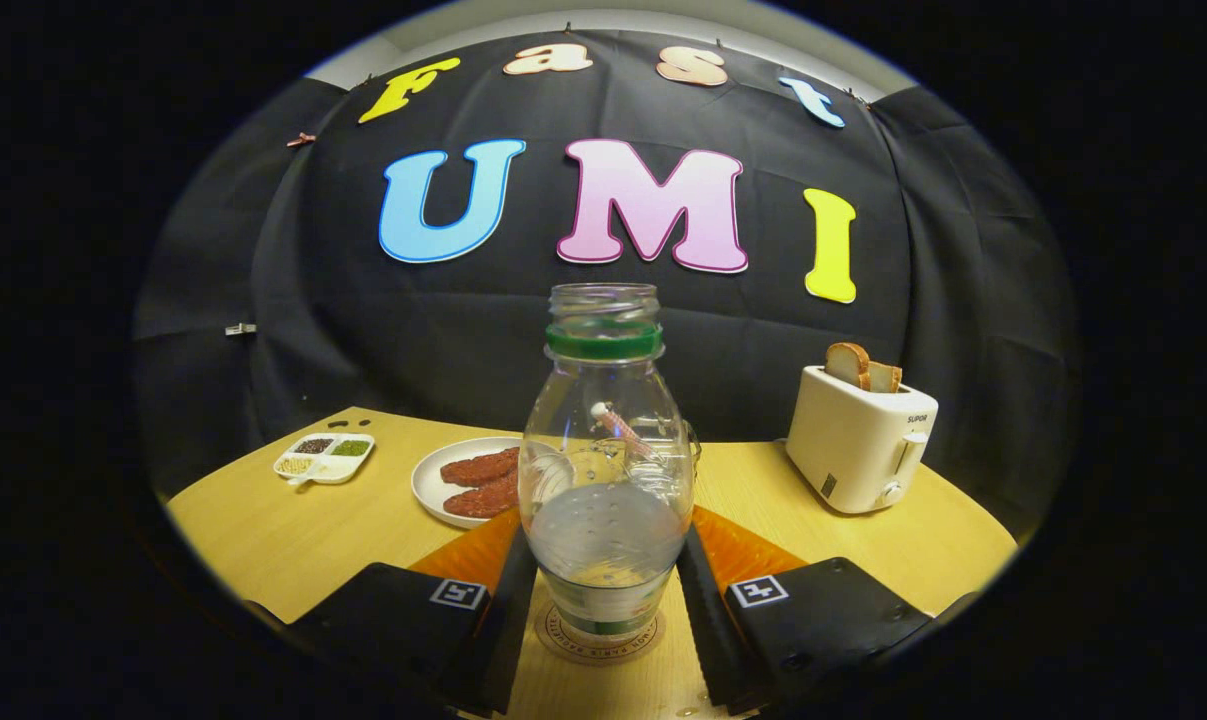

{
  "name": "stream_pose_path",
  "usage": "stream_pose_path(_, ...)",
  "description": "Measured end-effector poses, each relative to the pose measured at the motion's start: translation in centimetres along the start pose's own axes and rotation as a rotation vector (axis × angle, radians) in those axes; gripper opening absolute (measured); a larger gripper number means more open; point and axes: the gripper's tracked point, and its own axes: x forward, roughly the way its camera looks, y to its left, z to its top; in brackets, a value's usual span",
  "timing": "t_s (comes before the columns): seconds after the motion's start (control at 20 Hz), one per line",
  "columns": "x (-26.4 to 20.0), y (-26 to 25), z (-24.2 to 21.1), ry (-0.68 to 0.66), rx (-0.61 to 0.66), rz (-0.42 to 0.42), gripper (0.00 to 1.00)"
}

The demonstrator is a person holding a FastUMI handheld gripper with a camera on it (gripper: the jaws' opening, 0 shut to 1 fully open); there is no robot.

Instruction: Take the bottle from table, then pour the juice into the cup, finally place the bottle on the coaster

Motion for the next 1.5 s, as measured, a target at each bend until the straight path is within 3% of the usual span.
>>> stream_pose_path(0.5,0.6,-0.4,-1.0,0.022,0.019,0.003,0.78)
stream_pose_path(0.65,0.1,-0.8,0.1,-0.001,-0.003,-0.015,1.0)
stream_pose_path(0.75,-0.6,-1.1,0.0,0.012,-0.003,-0.019,0.97)
stream_pose_path(1.05,-5.2,-0.2,1.1,0.019,-0.034,-0.002,0.97)
stream_pose_path(1.5,-17.5,1.8,10.3,-0.092,-0.008,-0.026,0.97)
